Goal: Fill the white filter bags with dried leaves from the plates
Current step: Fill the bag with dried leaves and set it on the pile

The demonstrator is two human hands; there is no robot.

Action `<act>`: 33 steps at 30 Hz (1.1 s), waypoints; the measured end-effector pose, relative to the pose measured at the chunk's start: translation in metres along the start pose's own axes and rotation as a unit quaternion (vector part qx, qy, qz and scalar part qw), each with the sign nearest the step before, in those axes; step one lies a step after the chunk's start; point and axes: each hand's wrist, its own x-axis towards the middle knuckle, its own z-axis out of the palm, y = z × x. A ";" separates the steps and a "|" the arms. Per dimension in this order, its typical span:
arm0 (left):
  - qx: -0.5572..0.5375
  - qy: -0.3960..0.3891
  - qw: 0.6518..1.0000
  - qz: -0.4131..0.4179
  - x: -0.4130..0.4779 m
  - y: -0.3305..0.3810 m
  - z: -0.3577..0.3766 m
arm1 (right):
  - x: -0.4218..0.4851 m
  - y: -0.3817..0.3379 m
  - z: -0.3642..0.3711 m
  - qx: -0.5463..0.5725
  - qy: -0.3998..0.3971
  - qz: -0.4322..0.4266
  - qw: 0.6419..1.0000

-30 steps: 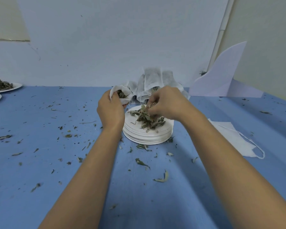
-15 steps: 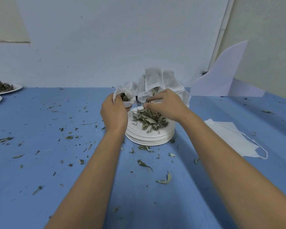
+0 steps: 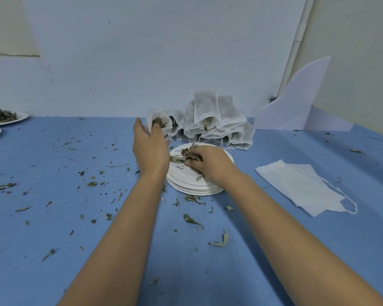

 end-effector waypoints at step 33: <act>0.136 -0.044 0.990 0.023 -0.002 -0.011 0.019 | -0.010 0.010 -0.025 0.588 0.103 0.061 0.800</act>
